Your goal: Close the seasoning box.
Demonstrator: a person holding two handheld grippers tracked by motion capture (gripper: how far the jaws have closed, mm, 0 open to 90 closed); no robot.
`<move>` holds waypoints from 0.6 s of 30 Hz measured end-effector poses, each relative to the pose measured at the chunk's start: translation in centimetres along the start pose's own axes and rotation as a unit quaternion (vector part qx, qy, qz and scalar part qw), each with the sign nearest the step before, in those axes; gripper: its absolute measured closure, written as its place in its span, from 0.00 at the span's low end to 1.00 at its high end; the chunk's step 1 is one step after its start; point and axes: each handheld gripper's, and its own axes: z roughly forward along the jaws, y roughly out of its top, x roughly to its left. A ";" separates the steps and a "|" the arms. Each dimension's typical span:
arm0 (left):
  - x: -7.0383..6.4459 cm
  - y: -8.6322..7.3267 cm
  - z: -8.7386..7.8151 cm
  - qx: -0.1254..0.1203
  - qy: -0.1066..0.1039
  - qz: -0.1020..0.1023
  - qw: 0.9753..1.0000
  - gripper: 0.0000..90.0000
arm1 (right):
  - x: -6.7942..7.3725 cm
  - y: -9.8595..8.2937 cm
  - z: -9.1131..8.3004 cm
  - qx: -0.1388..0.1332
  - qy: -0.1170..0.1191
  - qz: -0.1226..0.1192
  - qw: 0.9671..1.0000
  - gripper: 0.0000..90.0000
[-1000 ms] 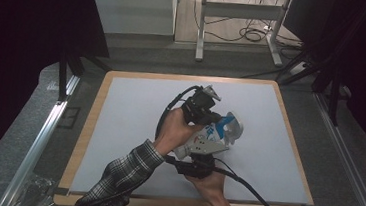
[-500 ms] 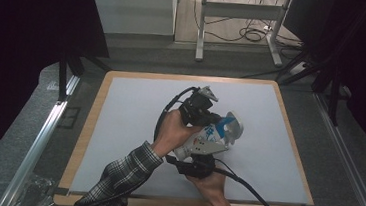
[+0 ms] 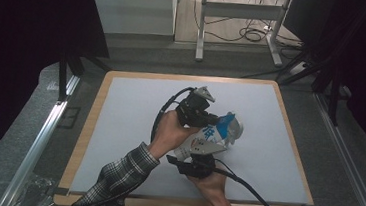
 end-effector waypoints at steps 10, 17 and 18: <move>0.1 -0.4 -0.7 -0.003 -0.005 -0.010 1.000 0.97 | -0.1 -0.2 0.1 0.011 -0.003 0.008 1.000 0.64; 0.4 -1.0 -1.3 -0.006 -0.004 -0.016 1.000 0.97 | -0.3 -0.5 0.2 0.019 -0.009 0.004 1.000 0.64; 0.4 -1.0 -1.3 -0.008 -0.005 -0.018 1.000 0.97 | -0.3 -0.5 0.2 0.019 -0.009 0.004 1.000 0.64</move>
